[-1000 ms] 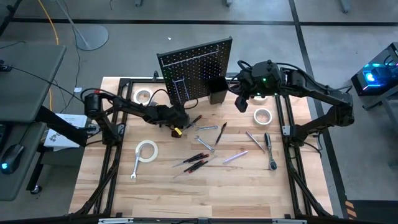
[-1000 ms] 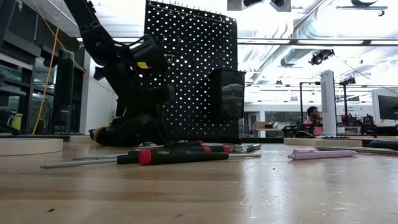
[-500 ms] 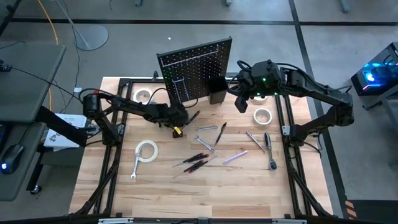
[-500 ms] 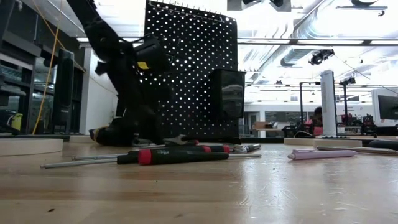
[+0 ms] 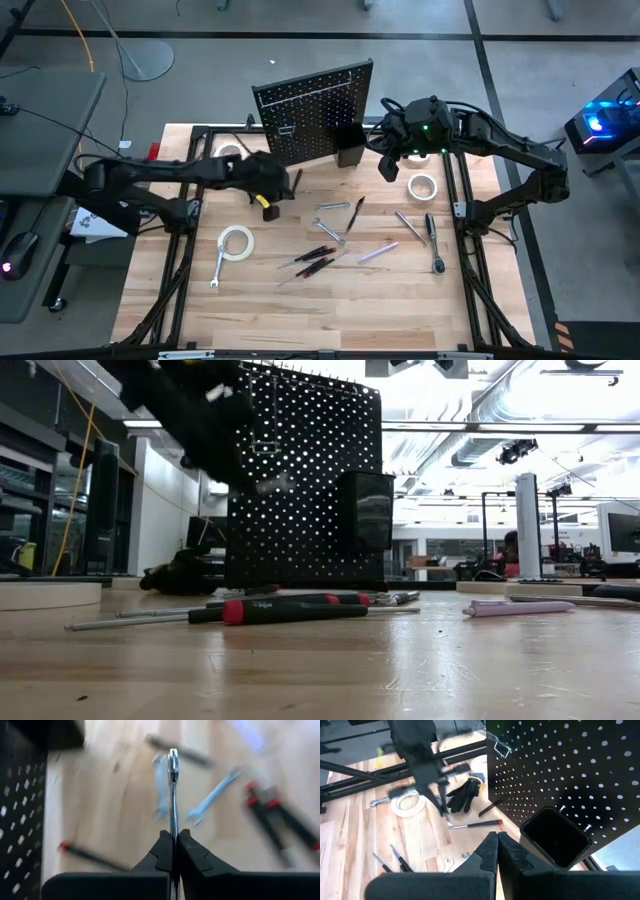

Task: Hang tools onto peg board
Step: Hang the silver wrench on the peg board

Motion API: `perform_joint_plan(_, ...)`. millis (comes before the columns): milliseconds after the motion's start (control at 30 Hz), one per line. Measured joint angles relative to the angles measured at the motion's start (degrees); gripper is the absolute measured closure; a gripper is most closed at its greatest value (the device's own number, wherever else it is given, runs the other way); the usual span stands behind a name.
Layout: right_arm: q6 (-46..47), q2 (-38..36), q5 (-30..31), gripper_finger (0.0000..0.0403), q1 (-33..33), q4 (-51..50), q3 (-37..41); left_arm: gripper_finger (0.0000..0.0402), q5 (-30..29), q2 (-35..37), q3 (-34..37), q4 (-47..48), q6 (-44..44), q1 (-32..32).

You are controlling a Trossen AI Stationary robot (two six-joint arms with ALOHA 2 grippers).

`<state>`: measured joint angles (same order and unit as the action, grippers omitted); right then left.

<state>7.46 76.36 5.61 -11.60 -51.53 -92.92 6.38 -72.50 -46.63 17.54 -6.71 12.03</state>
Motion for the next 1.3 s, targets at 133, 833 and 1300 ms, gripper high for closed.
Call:
perform_joint_plan(133, 0.0, 0.0, 0.0, 0.0403, 0.0, 0.0, 0.0, 0.0400, 3.5, 7.0, -0.1, -0.8, 5.2, -2.0)
perform_joint_plan(833, -1.5, 1.1, -5.2, 0.0403, 0.0, 11.2, 0.0, 0.0401, -13.5, 20.6, -0.2, -16.7, 11.9, -10.9)
perform_joint_plan(1300, -1.2, 1.6, -5.2, 0.0403, 0.0, 11.5, 0.0, 0.0401, -39.0, 23.4, -0.4, -19.0, -8.7, -4.8)
